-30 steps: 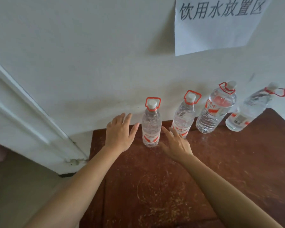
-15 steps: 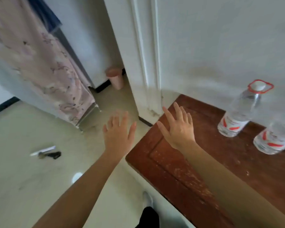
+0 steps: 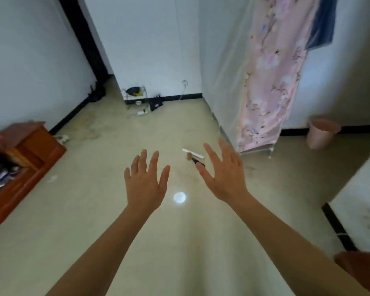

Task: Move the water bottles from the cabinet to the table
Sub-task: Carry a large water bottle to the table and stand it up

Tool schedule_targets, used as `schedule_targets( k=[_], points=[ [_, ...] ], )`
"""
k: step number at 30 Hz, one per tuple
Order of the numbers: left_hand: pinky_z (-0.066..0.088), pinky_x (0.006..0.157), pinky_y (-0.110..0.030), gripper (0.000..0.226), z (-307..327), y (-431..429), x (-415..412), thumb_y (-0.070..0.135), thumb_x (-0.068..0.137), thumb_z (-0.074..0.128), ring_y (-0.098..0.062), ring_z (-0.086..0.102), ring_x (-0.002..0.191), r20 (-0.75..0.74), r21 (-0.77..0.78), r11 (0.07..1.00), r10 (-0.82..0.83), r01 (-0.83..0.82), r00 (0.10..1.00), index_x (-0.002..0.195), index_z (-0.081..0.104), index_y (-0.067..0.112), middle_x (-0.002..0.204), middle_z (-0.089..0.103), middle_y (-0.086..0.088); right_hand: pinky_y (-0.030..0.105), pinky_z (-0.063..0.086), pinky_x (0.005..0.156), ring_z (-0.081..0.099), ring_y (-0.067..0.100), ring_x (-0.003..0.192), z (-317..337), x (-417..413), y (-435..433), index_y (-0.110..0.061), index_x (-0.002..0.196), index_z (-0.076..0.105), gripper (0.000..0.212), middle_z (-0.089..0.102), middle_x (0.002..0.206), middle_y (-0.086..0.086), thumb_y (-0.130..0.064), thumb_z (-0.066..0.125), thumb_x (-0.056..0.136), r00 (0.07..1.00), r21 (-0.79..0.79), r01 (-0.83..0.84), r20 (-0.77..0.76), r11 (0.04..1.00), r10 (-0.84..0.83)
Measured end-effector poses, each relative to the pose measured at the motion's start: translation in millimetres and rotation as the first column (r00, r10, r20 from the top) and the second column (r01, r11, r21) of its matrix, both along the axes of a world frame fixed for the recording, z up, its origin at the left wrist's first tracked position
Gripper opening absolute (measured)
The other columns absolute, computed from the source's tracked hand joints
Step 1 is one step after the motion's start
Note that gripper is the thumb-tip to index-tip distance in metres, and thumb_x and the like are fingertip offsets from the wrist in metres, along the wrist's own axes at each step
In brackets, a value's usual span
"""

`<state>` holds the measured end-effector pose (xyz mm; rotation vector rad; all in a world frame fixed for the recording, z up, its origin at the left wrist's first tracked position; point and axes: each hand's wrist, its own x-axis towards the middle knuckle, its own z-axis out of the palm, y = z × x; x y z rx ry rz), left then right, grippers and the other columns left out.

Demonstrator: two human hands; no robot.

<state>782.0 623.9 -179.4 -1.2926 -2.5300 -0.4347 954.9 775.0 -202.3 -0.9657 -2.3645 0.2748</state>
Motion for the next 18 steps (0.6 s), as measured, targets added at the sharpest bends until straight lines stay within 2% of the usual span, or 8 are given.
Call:
schedule_targets(
  k=[4,7,13,18],
  points=[
    [0.024,0.119,-0.057,0.066,11.7,-97.0,-118.4,0.064,0.102,0.013,-0.033,0.022,0.151,0.017,-0.083,0.963,0.259,-0.257,0.966,0.157,0.025,0.028,0.165,0.021,-0.008,0.058,0.031,0.116,0.035,0.037,0.146,-6.7,-162.5,-71.2,-0.031,0.153,0.040,0.062,0.031,0.162,0.013,-0.064,0.039,0.101,0.971,0.053,-0.238,0.021,0.970,0.237],
    [0.016,0.123,-0.055,0.070,12.2,-184.0,-197.6,0.066,0.098,0.009,-0.029,0.011,0.154,0.053,-0.072,0.888,0.459,-0.455,0.887,0.159,0.015,0.031,0.168,0.010,-0.004,0.057,0.032,0.115,0.034,0.036,0.146,-3.2,-273.1,-142.8,-0.031,0.154,0.039,0.062,0.031,0.162,0.013,-0.064,0.038,0.101,0.901,0.040,-0.433,0.049,0.901,0.431],
    [0.017,0.122,-0.054,0.071,0.8,-265.0,-273.2,0.067,0.097,0.008,-0.029,0.014,0.153,0.100,-0.063,0.776,0.631,-0.628,0.769,0.158,0.016,0.032,0.167,0.013,-0.004,0.057,0.028,0.117,0.031,0.036,0.148,-2.6,-391.5,-195.3,-0.032,0.156,0.034,0.064,0.027,0.163,0.013,-0.066,0.035,0.101,0.804,0.036,-0.592,0.101,0.805,0.586],
    [0.012,0.124,-0.054,0.070,-18.6,-306.0,-355.3,0.067,0.097,0.009,-0.027,0.007,0.154,0.119,-0.079,0.690,0.723,-0.720,0.680,0.158,0.013,0.034,0.168,0.008,-0.003,0.058,0.027,0.118,0.026,0.035,0.150,-16.6,-509.1,-231.4,-0.035,0.158,0.028,0.067,0.022,0.166,0.011,-0.070,0.028,0.100,0.707,0.005,-0.703,0.115,0.711,0.698]
  ],
)
